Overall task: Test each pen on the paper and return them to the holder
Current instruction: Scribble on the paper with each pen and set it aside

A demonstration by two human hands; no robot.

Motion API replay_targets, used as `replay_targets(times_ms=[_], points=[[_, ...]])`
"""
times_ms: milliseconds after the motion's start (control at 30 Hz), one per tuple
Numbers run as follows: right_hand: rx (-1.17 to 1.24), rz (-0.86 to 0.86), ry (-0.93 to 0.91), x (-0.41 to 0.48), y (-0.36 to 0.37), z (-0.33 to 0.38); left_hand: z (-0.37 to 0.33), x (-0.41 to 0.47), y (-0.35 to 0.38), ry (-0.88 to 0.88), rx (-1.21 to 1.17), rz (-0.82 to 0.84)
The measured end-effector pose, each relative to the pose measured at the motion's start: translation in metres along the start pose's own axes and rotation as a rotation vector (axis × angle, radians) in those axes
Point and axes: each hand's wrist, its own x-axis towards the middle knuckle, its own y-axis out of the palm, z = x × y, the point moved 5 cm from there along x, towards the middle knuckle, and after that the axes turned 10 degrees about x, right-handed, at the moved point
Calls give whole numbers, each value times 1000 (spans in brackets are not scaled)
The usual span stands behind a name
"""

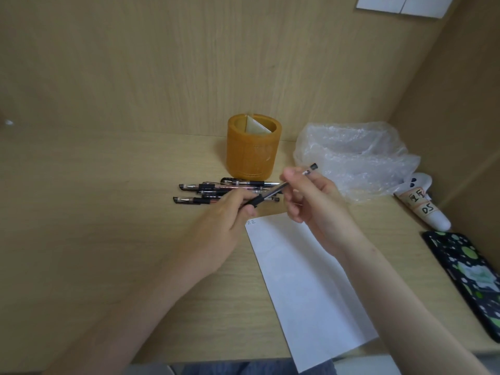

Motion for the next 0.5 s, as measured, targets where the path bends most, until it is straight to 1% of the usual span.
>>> replay_targets(times_ms=[67, 100, 200, 333, 433, 500], points=[[-134, 37, 6, 2, 8, -7, -2, 4, 5, 8, -41, 93], [-163, 41, 14, 3, 11, -10, -3, 5, 6, 8, -55, 110], [-125, 41, 21, 5, 15, -12, -2, 8, -1, -17, -88, 55], [-90, 63, 12, 6, 12, -12, -2, 5, -6, -23, -178, 59], [-23, -55, 9, 9, -3, -13, 1, 3, -3, -97, -123, 48], [53, -125, 27, 11, -15, -10, 9, -1, -2, -129, 12, 13]])
